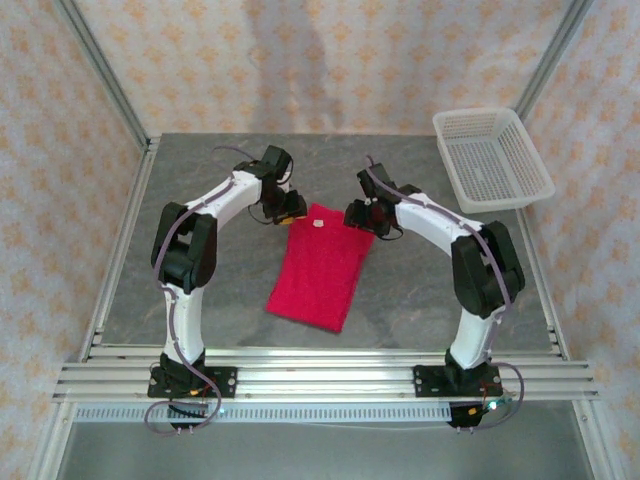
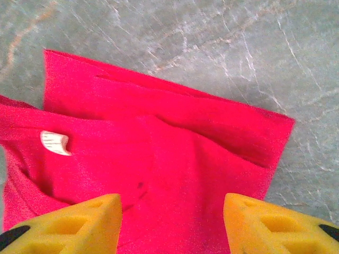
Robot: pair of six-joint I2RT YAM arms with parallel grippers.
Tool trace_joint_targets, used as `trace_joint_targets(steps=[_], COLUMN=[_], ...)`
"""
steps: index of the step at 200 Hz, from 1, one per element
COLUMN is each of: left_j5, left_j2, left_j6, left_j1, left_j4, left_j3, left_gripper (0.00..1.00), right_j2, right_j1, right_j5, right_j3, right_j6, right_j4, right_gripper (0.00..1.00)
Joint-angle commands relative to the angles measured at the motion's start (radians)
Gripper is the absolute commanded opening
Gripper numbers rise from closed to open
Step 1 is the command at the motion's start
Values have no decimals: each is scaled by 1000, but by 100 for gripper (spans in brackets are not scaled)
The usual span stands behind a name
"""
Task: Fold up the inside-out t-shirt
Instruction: Smooth out the T-shirt at the center of the table.
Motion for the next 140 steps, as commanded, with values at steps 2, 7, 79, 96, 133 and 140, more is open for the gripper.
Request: trace_joint_targets(steps=[2, 7, 79, 96, 133, 140], left_j5=[35, 38, 79, 79, 8, -15], left_j2=[35, 44, 161, 179, 133, 116], left_j6=[16, 15, -10, -8, 5, 11], left_j1=[6, 6, -3, -3, -11, -15], left_j4=[4, 4, 21, 3, -69, -83], left_j3=[44, 55, 161, 188, 236, 245], left_gripper=[40, 40, 39, 28, 20, 19], right_j2=[13, 12, 131, 141, 41, 13], right_j1=[-1, -1, -2, -2, 0, -2], right_j5=[32, 27, -32, -34, 5, 17], right_j3=[-10, -18, 42, 59, 64, 60], right_j6=[15, 19, 41, 42, 23, 17], right_j4=[-72, -65, -17, -17, -74, -85], right_gripper=[54, 54, 46, 27, 4, 4])
